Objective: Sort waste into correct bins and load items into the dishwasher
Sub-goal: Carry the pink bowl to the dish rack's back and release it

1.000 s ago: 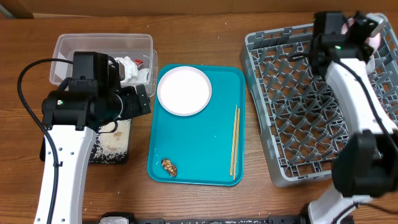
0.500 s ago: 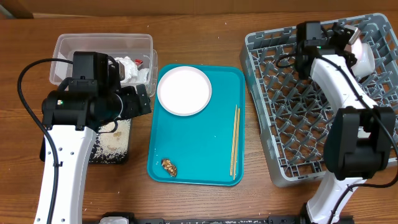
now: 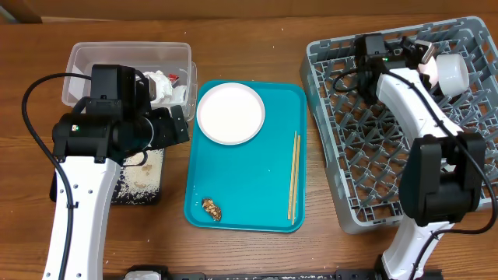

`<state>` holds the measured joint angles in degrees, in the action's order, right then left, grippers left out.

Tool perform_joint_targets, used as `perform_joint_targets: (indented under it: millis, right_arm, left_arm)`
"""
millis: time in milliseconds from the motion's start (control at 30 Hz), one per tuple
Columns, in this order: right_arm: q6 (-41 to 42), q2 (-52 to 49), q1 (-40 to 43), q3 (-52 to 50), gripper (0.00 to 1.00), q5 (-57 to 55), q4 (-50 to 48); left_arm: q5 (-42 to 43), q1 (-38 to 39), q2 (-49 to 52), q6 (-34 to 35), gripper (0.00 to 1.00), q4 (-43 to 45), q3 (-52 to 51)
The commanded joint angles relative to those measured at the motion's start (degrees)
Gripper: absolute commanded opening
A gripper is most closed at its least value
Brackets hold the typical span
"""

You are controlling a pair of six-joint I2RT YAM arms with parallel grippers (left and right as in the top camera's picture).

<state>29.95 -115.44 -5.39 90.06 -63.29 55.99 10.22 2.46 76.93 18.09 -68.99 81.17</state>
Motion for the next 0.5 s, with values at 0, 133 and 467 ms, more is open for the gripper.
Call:
perform_joint_targets:
  millis: [0, 133, 467]
  right_arm:
    - [0.8, -0.3, -1.8, 0.0, 0.08, 4.5, 2.8]
    - [3.3, 1.4, -2.9, 0.0, 0.31, 6.4, 5.1]
    - [3.0, 13.7, -3.0, 0.0, 0.68, 17.0, 6.2]
  left_arm:
    - [-0.1, -0.2, -0.1, 0.3, 0.93, 0.3, 1.0]
    - [-0.1, -0.2, -0.1, 0.4, 0.92, 0.2, 1.0]
    - [-0.2, -0.2, -0.1, 0.3, 0.93, 0.2, 1.0]
